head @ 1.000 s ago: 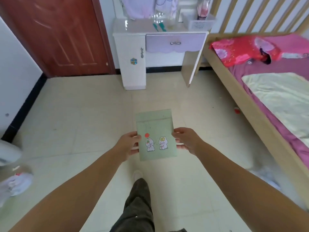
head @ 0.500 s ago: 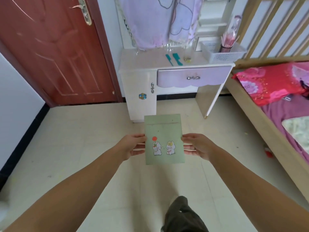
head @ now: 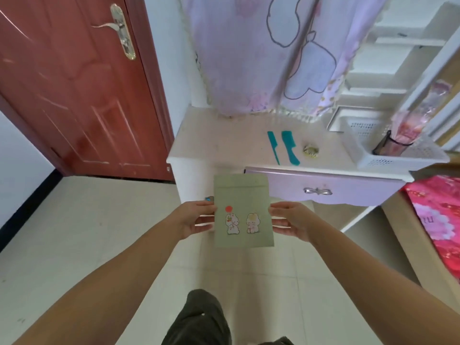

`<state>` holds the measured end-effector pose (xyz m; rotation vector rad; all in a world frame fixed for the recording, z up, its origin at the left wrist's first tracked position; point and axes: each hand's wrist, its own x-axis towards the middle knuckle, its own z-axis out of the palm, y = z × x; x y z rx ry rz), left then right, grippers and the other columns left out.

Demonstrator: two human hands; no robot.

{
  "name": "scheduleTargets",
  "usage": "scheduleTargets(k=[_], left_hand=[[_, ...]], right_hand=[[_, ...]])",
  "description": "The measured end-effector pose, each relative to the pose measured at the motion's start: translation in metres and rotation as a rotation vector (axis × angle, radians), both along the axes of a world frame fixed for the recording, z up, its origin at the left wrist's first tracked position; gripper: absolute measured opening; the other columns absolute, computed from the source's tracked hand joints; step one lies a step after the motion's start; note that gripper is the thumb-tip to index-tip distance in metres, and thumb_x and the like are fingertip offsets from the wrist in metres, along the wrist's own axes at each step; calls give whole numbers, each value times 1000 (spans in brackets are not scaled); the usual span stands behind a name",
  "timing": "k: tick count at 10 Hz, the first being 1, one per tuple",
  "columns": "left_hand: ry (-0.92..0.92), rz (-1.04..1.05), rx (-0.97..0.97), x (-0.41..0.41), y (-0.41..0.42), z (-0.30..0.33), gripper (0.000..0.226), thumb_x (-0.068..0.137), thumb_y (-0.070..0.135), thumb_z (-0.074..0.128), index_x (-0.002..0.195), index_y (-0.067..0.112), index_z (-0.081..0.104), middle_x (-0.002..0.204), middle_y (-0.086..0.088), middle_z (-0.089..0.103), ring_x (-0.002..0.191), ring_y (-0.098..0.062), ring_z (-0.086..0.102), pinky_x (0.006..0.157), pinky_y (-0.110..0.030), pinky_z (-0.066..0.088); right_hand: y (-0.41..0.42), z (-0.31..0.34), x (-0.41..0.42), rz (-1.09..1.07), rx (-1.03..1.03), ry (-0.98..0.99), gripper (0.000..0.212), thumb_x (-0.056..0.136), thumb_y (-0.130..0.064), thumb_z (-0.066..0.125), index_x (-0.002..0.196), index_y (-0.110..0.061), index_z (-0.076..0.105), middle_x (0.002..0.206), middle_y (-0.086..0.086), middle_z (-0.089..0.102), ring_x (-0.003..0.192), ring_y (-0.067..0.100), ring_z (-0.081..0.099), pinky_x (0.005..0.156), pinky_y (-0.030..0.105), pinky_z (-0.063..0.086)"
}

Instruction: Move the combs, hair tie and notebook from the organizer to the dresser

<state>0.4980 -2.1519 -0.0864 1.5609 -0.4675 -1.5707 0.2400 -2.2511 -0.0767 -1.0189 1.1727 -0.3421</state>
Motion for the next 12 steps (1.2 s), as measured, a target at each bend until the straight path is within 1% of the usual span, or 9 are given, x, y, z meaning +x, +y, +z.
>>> scheduleTargets(k=[1, 4, 5, 6, 7, 9, 10, 11, 12], left_hand=[[-1, 31, 6, 36, -72, -13, 19, 80, 10, 70, 98, 11, 68, 85, -5, 75, 76, -18, 71, 57, -26, 58], [-49, -57, 45, 115, -296, -32, 19, 86, 8, 59, 76, 18, 71, 66, 3, 75, 74, -17, 68, 67, -32, 54], [-56, -65, 106, 118, -340, -38, 23, 87, 5, 54, 76, 19, 68, 63, 4, 73, 75, -17, 66, 77, -37, 53], [-43, -68, 175, 118, -369, -50, 26, 87, 2, 48, 77, 15, 68, 64, -1, 72, 72, -19, 67, 71, -36, 55], [10, -56, 230, 119, -385, -54, 22, 89, 1, 47, 78, 5, 66, 55, -3, 72, 54, -17, 70, 46, -28, 56], [9, -47, 273, 122, -402, -64, 20, 84, -3, 51, 69, 2, 64, 55, -6, 70, 47, -14, 68, 45, -25, 57], [-57, -75, 288, 120, -406, -68, 22, 86, 1, 51, 67, 6, 61, 42, 5, 66, 45, -9, 65, 51, -23, 56], [-188, -132, 284, 120, -408, -70, 18, 86, 5, 49, 73, 6, 61, 63, -3, 66, 65, -16, 58, 69, -28, 51], [-510, -251, 129, 123, -400, -73, 25, 88, 11, 42, 88, 7, 66, 84, -9, 57, 75, -21, 51, 68, -28, 41]], right_hand=[[-72, -12, 39, 12, -4, 17, 11, 82, -11, 67, 92, -16, 67, 78, -2, 78, 73, 14, 73, 59, 26, 56], [-259, -38, 145, -202, -94, 196, 6, 87, -8, 61, 89, -10, 66, 86, 6, 69, 77, 17, 67, 58, 24, 55], [-296, -50, 161, -283, -138, 311, 21, 86, -9, 62, 105, -4, 66, 99, 11, 67, 94, 24, 64, 81, 38, 57], [-317, -64, 165, -315, -110, 389, 24, 85, -11, 63, 108, -3, 66, 104, 12, 66, 101, 27, 62, 92, 43, 53], [-333, -76, 166, -330, -39, 394, 23, 86, -8, 62, 107, -1, 65, 104, 16, 67, 90, 25, 64, 78, 35, 56], [-350, -86, 165, -279, 58, 409, 22, 86, -4, 60, 107, 3, 63, 96, 16, 69, 74, 20, 66, 58, 24, 53], [-357, -84, 164, -239, 34, 491, 19, 86, -2, 60, 103, 2, 65, 100, 20, 70, 78, 24, 67, 64, 30, 57], [-363, -77, 165, -112, -18, 621, 22, 87, -5, 57, 107, -1, 66, 101, 20, 70, 87, 28, 68, 78, 38, 59], [-372, -48, 161, 37, -50, 690, 31, 90, -15, 52, 120, -9, 58, 112, 15, 67, 97, 26, 66, 86, 40, 55]])
